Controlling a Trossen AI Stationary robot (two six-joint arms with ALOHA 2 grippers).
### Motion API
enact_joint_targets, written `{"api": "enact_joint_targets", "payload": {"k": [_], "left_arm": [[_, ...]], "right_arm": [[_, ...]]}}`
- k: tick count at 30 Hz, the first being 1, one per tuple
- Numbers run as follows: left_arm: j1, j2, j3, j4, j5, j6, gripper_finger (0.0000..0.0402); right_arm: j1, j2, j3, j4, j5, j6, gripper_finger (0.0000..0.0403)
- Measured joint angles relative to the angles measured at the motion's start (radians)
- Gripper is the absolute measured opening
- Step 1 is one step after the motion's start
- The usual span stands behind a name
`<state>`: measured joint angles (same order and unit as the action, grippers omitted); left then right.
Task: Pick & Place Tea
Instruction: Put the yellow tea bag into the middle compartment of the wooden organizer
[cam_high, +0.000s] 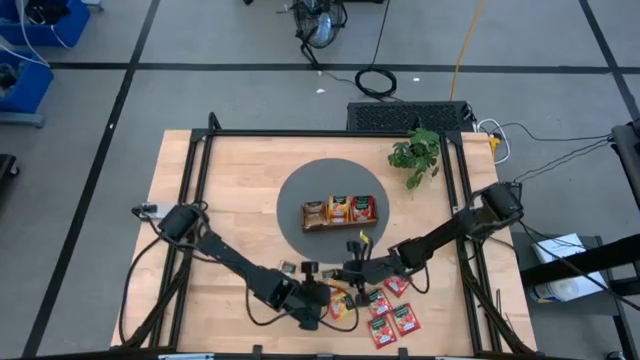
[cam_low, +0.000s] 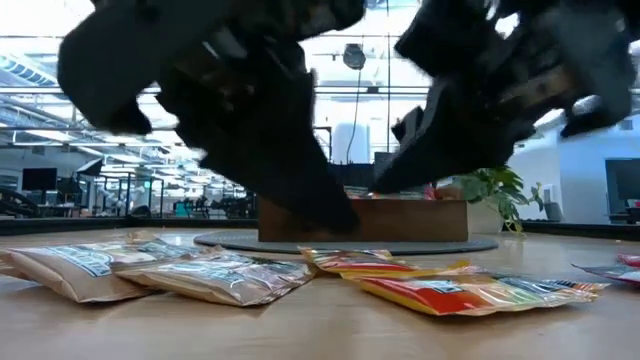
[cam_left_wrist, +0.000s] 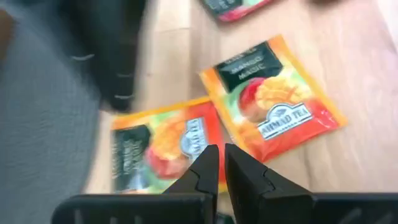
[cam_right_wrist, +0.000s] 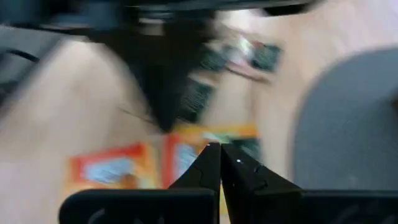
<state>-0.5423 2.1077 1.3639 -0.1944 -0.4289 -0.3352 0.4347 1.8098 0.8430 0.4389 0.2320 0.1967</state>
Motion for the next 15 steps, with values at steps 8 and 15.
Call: {"api": "enact_joint_targets", "payload": {"k": [8,15], "left_arm": [[0.02,0.031,-0.001,0.011,0.014,-0.008,0.0035],[0.023,0.028,-0.035,0.031,0.011,-0.02,0.0035]], "right_arm": [[-0.086,0.001,-0.006,-0.079,-0.159,0.038,0.0026],[-0.147,0.001,-0.007,-0.104,-0.239,0.133,0.0071]]}}
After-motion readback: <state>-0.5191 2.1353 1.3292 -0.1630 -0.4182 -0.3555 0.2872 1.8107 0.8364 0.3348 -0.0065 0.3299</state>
